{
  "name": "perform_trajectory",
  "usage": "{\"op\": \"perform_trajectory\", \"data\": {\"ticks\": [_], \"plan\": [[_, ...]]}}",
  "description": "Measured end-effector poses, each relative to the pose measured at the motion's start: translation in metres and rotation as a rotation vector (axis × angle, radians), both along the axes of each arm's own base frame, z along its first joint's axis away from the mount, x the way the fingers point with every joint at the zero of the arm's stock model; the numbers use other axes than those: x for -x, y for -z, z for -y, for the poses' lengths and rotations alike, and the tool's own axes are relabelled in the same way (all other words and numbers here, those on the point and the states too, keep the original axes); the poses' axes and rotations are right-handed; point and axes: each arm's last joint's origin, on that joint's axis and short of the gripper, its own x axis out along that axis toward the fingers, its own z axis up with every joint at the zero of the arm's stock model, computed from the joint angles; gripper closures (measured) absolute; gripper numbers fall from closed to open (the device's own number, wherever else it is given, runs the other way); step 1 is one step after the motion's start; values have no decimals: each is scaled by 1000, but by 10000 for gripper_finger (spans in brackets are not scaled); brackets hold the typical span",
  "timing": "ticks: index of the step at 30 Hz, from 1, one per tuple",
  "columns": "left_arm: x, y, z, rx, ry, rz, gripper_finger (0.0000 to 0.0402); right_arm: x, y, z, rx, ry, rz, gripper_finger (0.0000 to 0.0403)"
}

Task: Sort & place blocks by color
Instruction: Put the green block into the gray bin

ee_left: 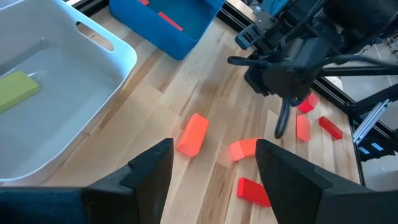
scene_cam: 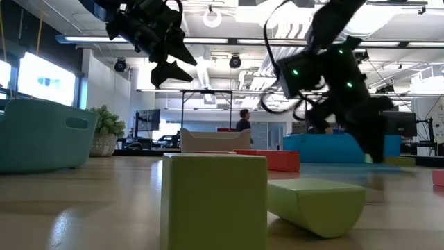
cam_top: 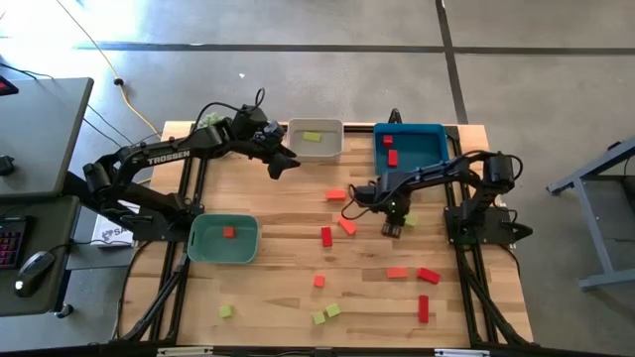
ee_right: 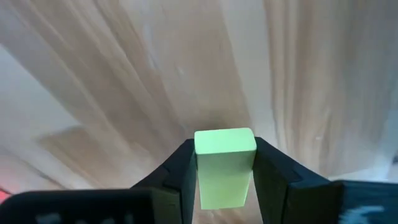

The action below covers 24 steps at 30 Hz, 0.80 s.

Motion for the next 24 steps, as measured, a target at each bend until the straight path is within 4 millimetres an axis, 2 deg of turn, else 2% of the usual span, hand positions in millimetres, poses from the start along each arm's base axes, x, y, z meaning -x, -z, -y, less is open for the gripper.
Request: {"op": "perform_trajectory", "data": {"ticks": [5,11,17,24], "plan": [[0,0,0,-12,8,-2,183,-23,-22,3,23,45,110,304],[0,0,0,-31,21,-4,183,-58,-63,18,63,66,338,304],[0,0,-1,-81,1,-28,183,-82,-105,55,130,87,594,304],[1,1,-3,-111,-51,-54,183,-87,-133,112,249,109,827,304]]}}
